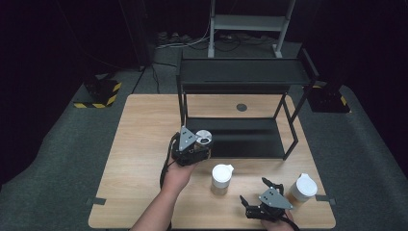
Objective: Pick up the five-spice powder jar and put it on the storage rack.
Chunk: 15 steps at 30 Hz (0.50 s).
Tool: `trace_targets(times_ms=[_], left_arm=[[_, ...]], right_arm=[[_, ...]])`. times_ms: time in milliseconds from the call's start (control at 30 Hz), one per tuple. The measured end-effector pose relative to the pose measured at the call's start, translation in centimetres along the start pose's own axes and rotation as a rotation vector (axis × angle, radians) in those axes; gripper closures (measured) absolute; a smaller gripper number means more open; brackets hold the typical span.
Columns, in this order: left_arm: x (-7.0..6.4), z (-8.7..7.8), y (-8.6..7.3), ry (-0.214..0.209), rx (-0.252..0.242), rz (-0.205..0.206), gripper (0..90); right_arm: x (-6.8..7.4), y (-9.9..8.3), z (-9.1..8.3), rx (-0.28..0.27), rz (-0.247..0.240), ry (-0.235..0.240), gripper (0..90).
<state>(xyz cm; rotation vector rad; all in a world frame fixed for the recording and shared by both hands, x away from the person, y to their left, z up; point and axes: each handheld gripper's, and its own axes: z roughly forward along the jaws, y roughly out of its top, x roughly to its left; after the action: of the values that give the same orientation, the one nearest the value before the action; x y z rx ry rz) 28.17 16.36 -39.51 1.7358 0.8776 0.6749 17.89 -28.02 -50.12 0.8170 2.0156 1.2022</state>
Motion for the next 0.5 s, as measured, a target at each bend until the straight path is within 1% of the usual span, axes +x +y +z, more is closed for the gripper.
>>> trace_targets(times_ms=[167, 267, 500], left_arm=[[0.0, 0.8, 0.1, 0.002, 0.003, -0.005, 34.7], [0.0, 1.3, 0.3, 0.006, 0.011, 0.002, 34.7], [0.0, 2.1, 0.5, 0.010, 0.017, 0.000, 34.7]], right_arm=[[0.0, 0.0, 0.0, 0.000, 0.000, 0.000, 0.0], [0.0, 0.0, 0.0, -0.001, 0.003, 0.001, 0.0], [-0.1, 0.0, 0.0, -0.002, 0.005, 0.002, 0.0]])
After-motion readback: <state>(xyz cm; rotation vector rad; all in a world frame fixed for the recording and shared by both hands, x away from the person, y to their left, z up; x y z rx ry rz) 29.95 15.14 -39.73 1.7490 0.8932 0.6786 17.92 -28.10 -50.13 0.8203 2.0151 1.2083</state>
